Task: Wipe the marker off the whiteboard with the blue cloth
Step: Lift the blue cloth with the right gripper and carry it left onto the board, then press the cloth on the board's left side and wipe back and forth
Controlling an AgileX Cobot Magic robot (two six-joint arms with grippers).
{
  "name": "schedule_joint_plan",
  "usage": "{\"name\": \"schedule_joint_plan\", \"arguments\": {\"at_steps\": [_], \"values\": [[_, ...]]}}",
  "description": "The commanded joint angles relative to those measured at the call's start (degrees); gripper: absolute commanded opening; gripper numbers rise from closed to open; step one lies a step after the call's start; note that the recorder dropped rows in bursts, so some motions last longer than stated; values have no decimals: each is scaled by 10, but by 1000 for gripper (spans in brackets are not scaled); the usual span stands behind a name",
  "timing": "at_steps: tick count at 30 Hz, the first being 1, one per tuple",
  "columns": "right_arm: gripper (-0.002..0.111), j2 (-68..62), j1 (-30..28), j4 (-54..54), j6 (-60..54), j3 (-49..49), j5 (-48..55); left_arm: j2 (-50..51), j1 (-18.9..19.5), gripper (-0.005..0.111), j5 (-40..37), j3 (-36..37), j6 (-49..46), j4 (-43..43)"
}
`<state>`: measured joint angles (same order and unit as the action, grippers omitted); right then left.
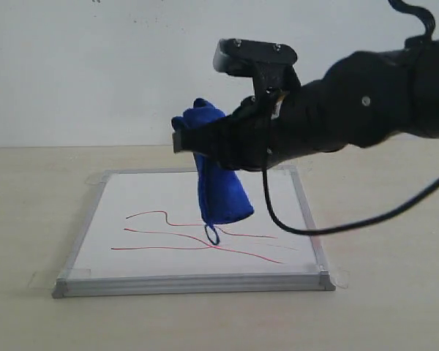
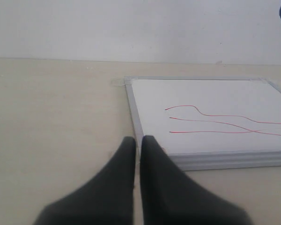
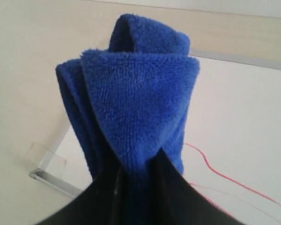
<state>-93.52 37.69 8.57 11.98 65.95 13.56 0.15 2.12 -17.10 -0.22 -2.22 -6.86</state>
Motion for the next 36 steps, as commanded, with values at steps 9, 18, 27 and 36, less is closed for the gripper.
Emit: {"name": "schedule_joint_plan", "arguments": {"at_steps": [9, 18, 27, 36], "values": [[0, -279, 62, 1, 69, 369, 290, -2, 2, 4, -1, 2, -4, 3], [0, -456, 63, 11, 106, 639, 396, -2, 2, 4, -1, 2, -4, 3], [0, -537, 64, 70, 106, 734, 419, -2, 2, 4, -1, 2, -4, 3], [0, -576, 75, 74, 100, 734, 408, -2, 2, 4, -1, 2, -4, 3]]}}
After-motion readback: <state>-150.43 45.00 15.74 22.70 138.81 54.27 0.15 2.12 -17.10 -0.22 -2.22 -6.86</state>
